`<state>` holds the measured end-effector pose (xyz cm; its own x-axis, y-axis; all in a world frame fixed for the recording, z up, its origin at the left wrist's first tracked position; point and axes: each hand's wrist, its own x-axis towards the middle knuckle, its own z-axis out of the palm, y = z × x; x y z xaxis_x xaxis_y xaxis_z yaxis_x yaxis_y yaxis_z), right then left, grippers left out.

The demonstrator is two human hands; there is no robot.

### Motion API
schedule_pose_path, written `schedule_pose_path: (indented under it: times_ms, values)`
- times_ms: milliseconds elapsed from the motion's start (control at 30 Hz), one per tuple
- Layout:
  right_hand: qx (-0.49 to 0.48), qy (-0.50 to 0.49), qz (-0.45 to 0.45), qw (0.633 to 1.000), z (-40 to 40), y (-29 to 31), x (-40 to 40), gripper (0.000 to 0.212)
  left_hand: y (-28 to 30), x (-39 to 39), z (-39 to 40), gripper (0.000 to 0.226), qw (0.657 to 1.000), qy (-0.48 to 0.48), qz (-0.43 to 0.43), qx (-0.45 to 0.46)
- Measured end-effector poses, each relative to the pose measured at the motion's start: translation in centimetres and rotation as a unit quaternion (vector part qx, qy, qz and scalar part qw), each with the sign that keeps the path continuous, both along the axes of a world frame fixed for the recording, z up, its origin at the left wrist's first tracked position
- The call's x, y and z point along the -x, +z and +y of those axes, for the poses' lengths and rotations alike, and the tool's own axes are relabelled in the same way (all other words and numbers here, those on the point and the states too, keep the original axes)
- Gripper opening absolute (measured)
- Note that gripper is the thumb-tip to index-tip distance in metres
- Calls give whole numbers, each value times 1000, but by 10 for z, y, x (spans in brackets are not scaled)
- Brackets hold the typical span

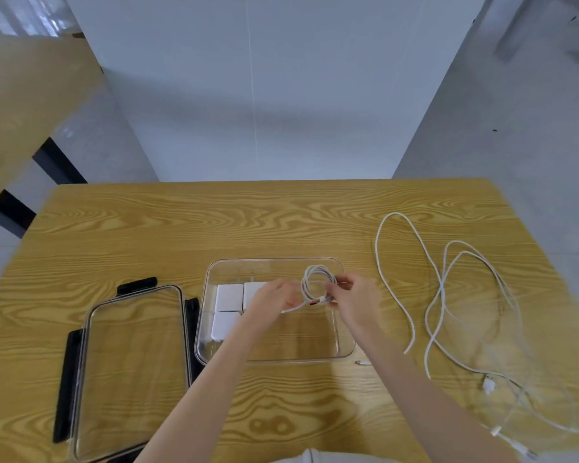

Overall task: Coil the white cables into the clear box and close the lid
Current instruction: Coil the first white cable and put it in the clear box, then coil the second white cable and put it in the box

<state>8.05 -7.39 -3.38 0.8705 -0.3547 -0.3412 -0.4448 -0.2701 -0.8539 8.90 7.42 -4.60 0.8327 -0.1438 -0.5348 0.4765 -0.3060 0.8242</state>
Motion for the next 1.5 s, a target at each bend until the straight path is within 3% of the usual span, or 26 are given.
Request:
schedule_pose_path:
  times_ms: [133,300,433,633,700,833,933,1000,1067,1133,1300,1500]
  values:
    - [245,122,0,962,6,-1,-3,13,-7,-4,-10,32,999,17,19,38]
    - [394,210,65,893,14,10,-13,29,-9,-15,-19,33,990,48,110,78]
    - [409,238,71,878,15,14,-22,30,-7,-21,-21,32,972,111,152,144]
    - [242,138,11,960,9,6,-32,13,-10,-20,-17,9,940,113,171,272]
    - [260,159,26,952,11,3,-32,13,-16,-21,-20,12,952,120,167,227]
    - [334,252,83,904,17,-11,-30,16,-26,-20,-23,24,997,31,42,-55]
    - [361,302,114,875,20,-17,-28,35,-28,-18,-22,25,976,-35,-67,-205]
    - [366,324,133,862,22,-20,-29,23,-32,-17,-22,26,959,-62,-109,-254]
    - [368,353,137,849,21,-26,-31,12,-37,-16,-22,24,947,-85,-130,-279]
    - [343,366,132,855,20,-32,-30,17,-39,-16,-21,24,947,-100,-119,-279]
    - [219,340,103,909,17,-32,-21,32,-38,-11,-22,31,948,-136,-105,-267]
    - [81,245,9,966,-7,21,-5,35,-7,-6,-33,44,958,-93,-126,-239]
